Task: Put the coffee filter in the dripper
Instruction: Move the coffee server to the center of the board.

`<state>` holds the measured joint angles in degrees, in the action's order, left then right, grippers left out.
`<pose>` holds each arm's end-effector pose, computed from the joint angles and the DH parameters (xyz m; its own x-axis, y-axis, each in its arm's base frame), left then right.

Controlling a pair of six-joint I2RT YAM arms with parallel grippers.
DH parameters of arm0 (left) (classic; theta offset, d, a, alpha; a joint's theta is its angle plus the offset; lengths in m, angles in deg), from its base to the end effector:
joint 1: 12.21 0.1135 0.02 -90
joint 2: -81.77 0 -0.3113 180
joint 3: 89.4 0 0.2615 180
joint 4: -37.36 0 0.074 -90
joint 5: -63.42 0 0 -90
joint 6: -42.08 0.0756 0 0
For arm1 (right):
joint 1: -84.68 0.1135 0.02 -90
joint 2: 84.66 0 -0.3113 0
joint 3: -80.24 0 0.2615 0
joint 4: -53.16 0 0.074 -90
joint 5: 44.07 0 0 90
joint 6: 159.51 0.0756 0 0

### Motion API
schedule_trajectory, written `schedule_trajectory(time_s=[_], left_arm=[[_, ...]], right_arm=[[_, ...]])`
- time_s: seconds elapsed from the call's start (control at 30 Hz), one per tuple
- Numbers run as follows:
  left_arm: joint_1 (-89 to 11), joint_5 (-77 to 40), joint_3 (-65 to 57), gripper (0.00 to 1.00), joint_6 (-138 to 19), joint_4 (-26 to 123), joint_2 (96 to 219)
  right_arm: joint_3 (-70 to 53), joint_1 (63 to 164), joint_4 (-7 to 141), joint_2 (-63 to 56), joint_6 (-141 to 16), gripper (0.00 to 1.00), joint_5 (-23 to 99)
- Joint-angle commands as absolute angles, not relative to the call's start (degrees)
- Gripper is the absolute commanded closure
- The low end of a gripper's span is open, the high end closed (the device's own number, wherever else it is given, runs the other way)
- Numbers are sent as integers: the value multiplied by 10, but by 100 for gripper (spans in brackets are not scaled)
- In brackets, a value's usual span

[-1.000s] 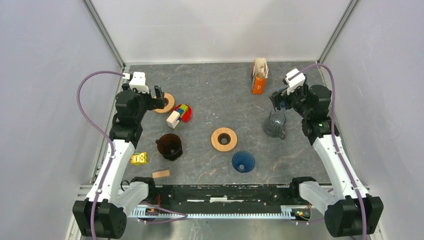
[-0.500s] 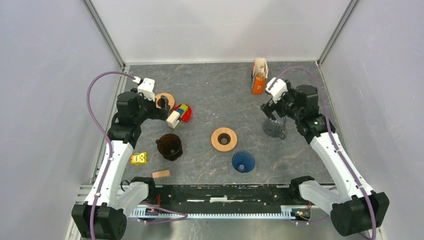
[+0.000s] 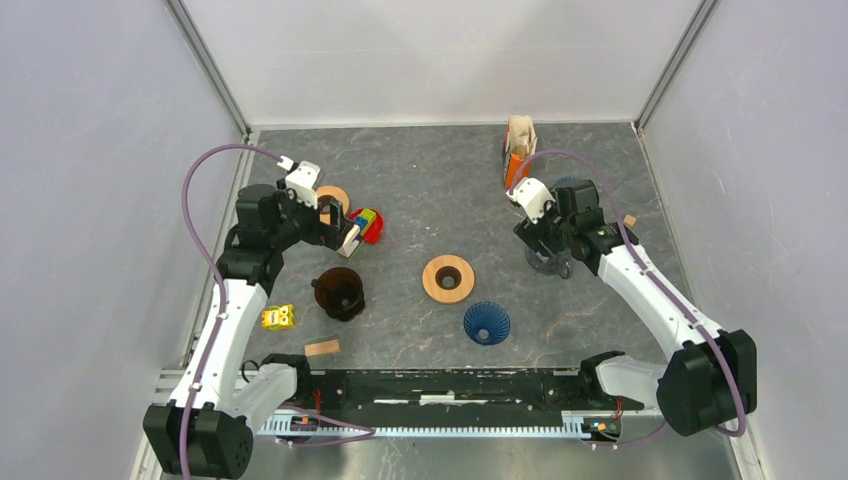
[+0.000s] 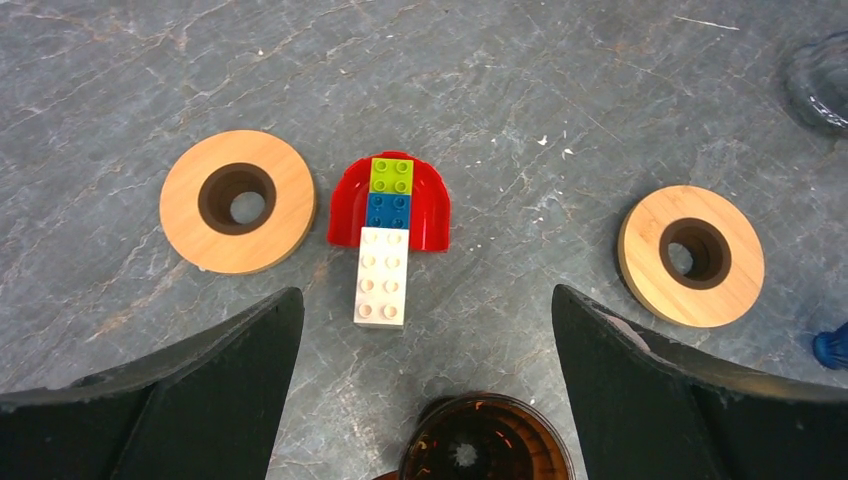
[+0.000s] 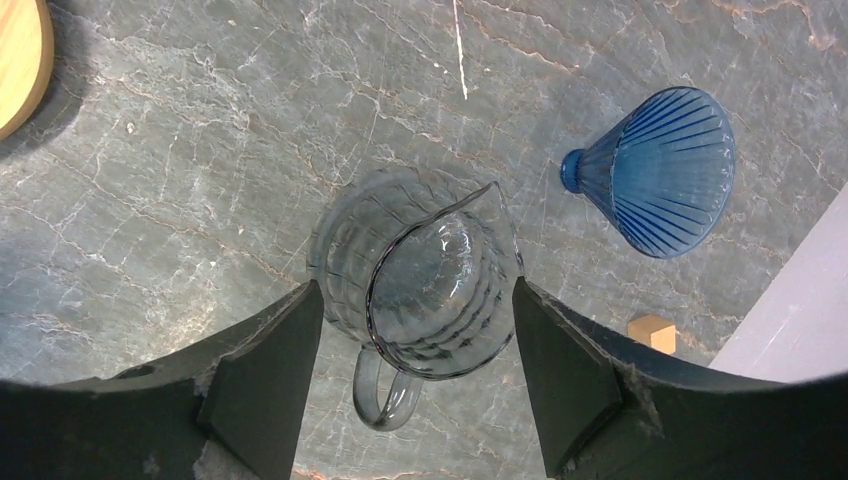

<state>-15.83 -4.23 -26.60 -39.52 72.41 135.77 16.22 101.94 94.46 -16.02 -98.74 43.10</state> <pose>0.2223 -0.0429 0.3417 -0.3784 0.1593 -0.9118 0.4590 0.8877 -0.0354 0.2580 0.0841 0.2750 -0.4379 -0.6468 -0.6244 -0.6222 0.7194 -0.3088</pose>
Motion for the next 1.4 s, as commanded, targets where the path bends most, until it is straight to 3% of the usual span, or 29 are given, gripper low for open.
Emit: schedule_trajectory(time_s=[0.0,0.1,0.23,0.63,0.8,0.9,1.07,1.23,1.37], left_arm=[[-160,-10,-265,0,-405,703,1362],[-160,-8,-272,0,-404,702,1368],[-161,-8,-284,0,-406,693,1371],[-161,-17,-296,1,-383,696,1366],[-174,-16,-263,5,-235,847,1385],[-181,-76,-250,7,-133,945,1392],[-181,-152,-264,22,-58,1007,1422],[-181,-145,-234,41,-70,1047,1521],[-184,-120,-220,50,-83,1057,1578]], right_arm=[[148,1021,952,-173,-1003,25,382],[155,1029,989,-198,-1057,24,232],[161,1081,1038,-201,-1113,21,166],[218,1110,1004,-236,-1112,20,164],[245,1110,976,-266,-1097,21,212],[253,1110,974,-275,-1096,20,214],[265,1109,961,-278,-1096,20,222],[263,1109,961,-265,-1096,20,226],[264,1109,961,-260,-1097,20,230]])
